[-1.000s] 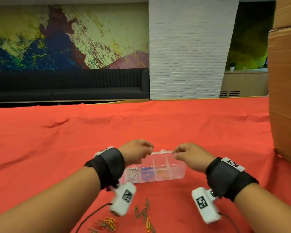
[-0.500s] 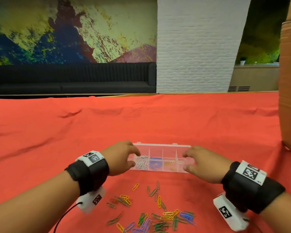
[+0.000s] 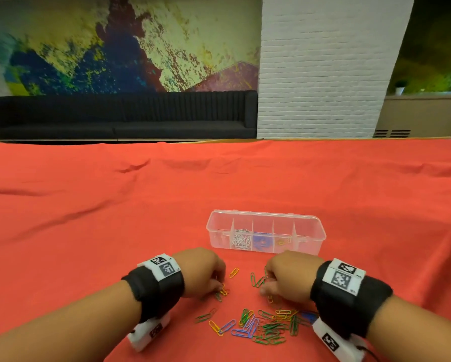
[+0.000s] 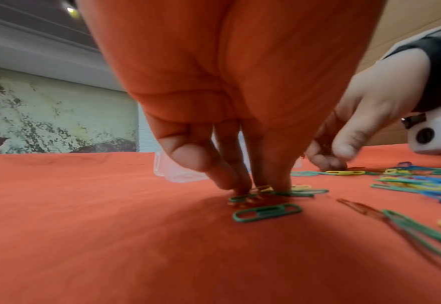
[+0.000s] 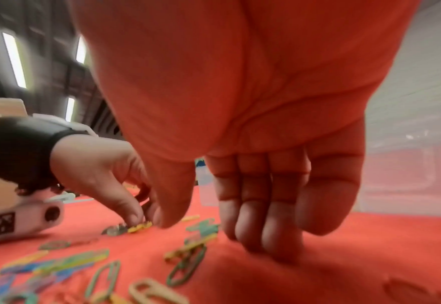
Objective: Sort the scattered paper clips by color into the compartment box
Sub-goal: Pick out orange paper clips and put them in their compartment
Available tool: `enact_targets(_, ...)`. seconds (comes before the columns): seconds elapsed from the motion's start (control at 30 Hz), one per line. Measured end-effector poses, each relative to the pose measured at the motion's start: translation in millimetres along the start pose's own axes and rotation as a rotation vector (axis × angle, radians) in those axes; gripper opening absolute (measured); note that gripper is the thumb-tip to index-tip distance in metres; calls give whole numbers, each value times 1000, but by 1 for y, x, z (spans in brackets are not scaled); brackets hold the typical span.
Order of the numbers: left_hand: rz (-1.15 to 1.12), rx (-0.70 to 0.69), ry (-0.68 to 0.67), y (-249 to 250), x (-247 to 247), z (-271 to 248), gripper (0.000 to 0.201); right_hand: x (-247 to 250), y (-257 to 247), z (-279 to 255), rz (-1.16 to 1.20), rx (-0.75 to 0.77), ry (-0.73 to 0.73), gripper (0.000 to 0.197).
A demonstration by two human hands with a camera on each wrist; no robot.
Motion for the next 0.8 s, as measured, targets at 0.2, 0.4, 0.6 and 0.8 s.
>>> enact_targets(0.2, -175, 27, -20, -10, 5, -1, 4, -7, 0, 5, 161, 23, -71, 12)
enact_targets(0.4, -660, 59, 20, -21, 18, -5, 25, 6, 13, 5, 594, 27, -71, 21)
enact_targets(0.6, -314, 77, -55, -8, 10, 0, 34, 31, -20, 37, 234, 69, 20, 17)
enact_targets(0.8, 9, -55, 47, 7, 7, -3, 18, 26, -53, 55, 8, 121, 56, 20)
Point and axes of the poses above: each hand's wrist, its own z-axis towards the middle knuckle, its own x-axis out of the back of the hand, y = z × x, the point moved 3 cm from there along z, towards the middle knuckle, and after that the axes turned 15 degrees about -z, right-handed, at the moved point
